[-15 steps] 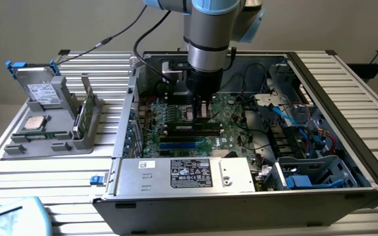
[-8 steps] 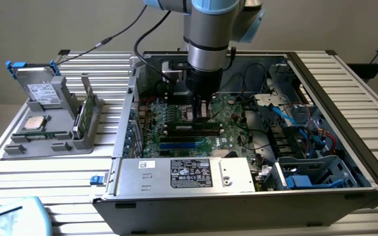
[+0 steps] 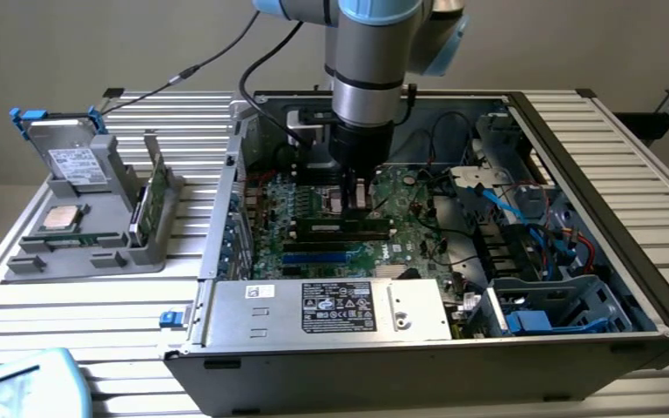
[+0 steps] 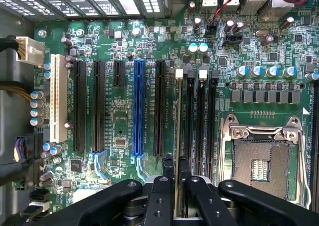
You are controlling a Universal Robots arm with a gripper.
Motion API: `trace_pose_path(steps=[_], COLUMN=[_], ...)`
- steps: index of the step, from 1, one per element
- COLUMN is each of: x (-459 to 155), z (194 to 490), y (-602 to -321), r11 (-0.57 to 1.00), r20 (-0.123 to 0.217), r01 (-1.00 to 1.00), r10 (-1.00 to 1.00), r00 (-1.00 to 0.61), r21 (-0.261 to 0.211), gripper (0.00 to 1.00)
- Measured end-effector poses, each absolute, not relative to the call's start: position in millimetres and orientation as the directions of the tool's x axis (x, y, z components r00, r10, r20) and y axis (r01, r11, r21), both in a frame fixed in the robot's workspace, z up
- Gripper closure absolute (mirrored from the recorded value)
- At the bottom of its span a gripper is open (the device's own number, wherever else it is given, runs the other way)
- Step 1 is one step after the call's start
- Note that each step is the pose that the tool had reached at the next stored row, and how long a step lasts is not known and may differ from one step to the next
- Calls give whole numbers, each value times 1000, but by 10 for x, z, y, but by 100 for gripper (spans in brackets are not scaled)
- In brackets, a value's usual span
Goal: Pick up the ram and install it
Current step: 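Insert the ram into the slot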
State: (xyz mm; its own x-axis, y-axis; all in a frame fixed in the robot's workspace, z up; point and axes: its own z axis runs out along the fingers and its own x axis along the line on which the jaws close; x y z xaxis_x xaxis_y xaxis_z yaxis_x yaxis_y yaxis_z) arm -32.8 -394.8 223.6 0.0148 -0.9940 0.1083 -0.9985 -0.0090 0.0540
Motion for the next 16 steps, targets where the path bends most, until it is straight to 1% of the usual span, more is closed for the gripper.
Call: trace_pose_path(steps=[8, 16], x=[-339, -341], z=[2235, 2236], y=[-3930, -3923], r11=[-9, -13], r20=[114, 122], r01=[-999, -999], r10=[-993, -992], r00=[14, 18], r21=[43, 42], gripper=[85, 85])
